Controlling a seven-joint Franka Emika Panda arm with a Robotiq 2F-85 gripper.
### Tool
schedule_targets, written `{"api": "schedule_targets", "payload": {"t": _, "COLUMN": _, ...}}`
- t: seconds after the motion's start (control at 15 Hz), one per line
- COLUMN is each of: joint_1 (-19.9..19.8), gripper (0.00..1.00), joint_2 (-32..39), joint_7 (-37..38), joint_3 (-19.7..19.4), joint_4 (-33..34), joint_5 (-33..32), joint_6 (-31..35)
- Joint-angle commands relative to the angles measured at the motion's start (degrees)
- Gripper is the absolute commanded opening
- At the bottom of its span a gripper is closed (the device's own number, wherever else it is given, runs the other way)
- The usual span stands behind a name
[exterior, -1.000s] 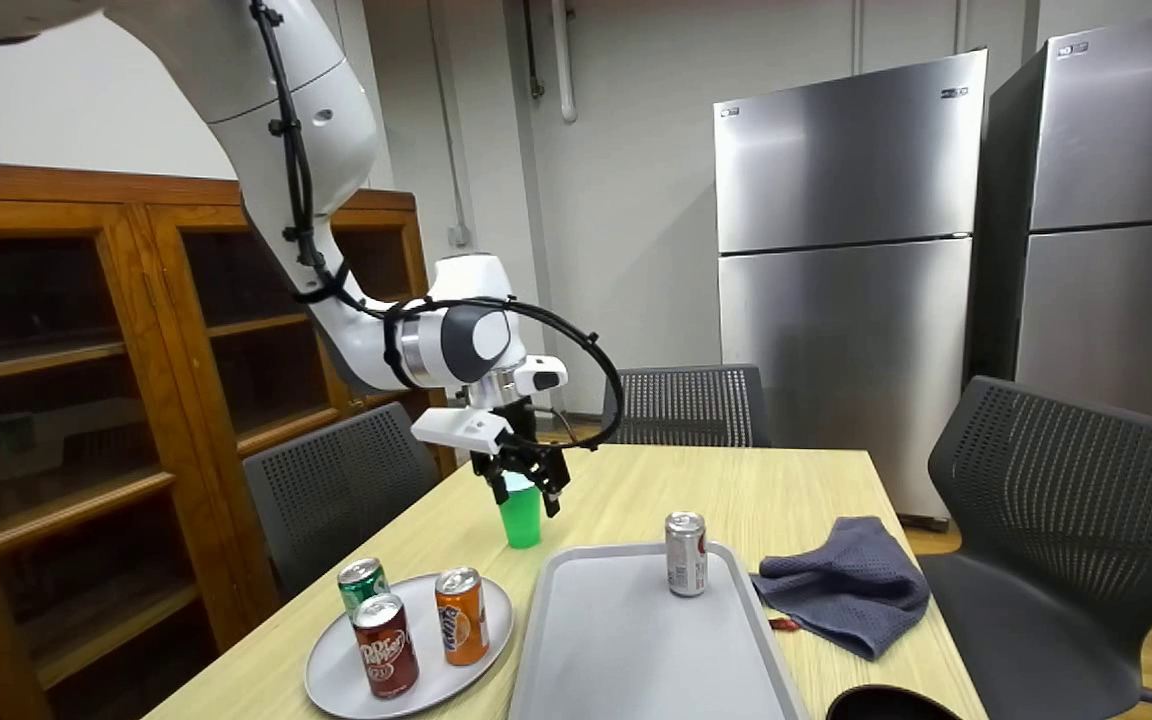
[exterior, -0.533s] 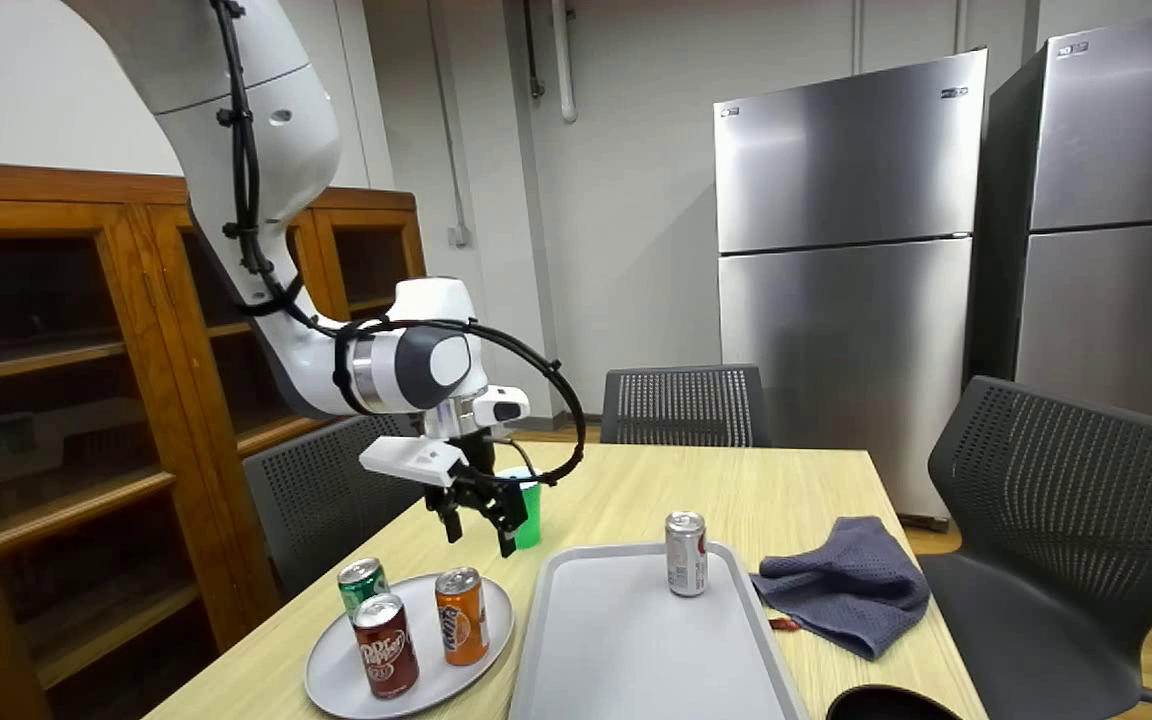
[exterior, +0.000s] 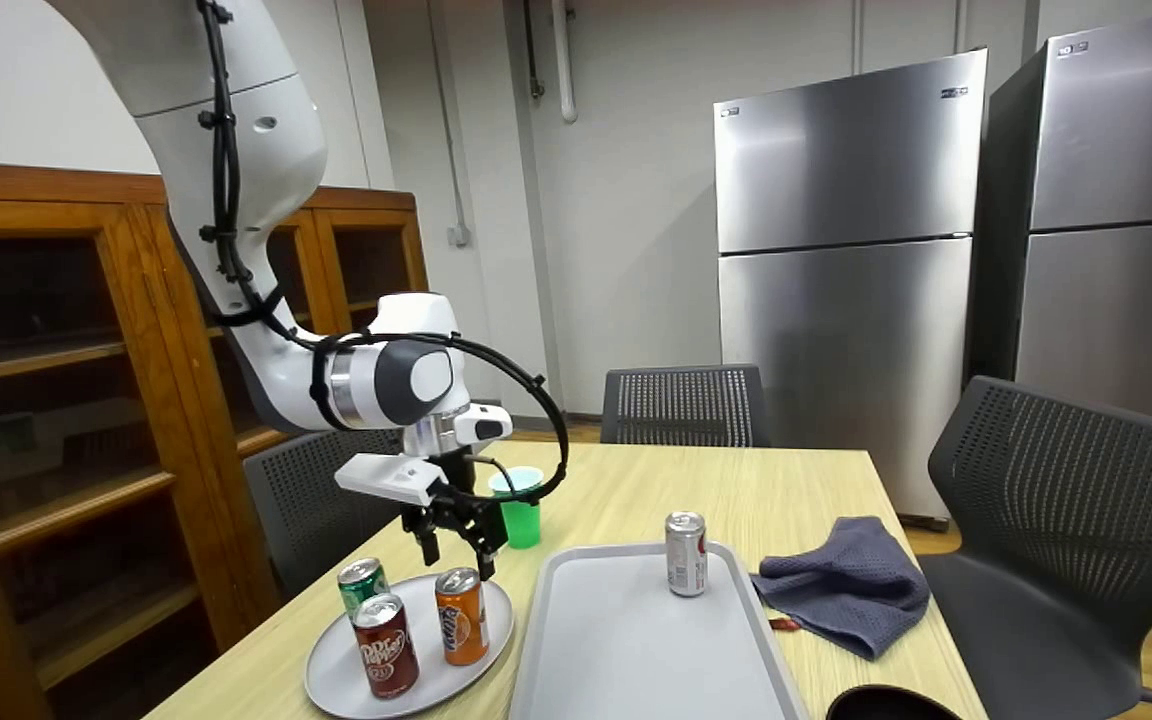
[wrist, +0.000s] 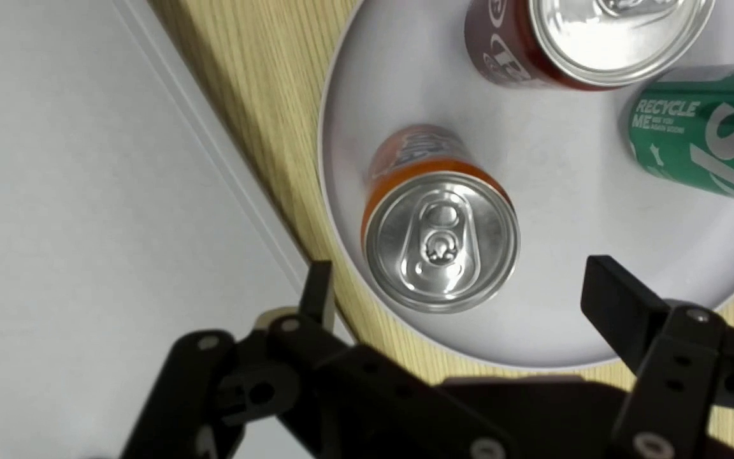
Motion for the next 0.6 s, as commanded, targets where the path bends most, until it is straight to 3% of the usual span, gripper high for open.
{"api": "schedule_targets", "payload": {"t": 0.0, "joint_1": -0.1, "gripper": 1.00, "joint_2": -1.5, "joint_7": -1.4, "joint_3": 0.5, "joint_4": -1.3, "joint_5": 0.4, "joint_6": -0.6}}
{"api": "schedule_targets", "payload": {"t": 0.53, "joint_1": -0.3, "gripper": 1.00, "joint_2": -0.3, "joint_7": -3.1, "joint_3": 0.5, "joint_4": -0.7, "joint_5": 0.1, "joint_6": -2.1}}
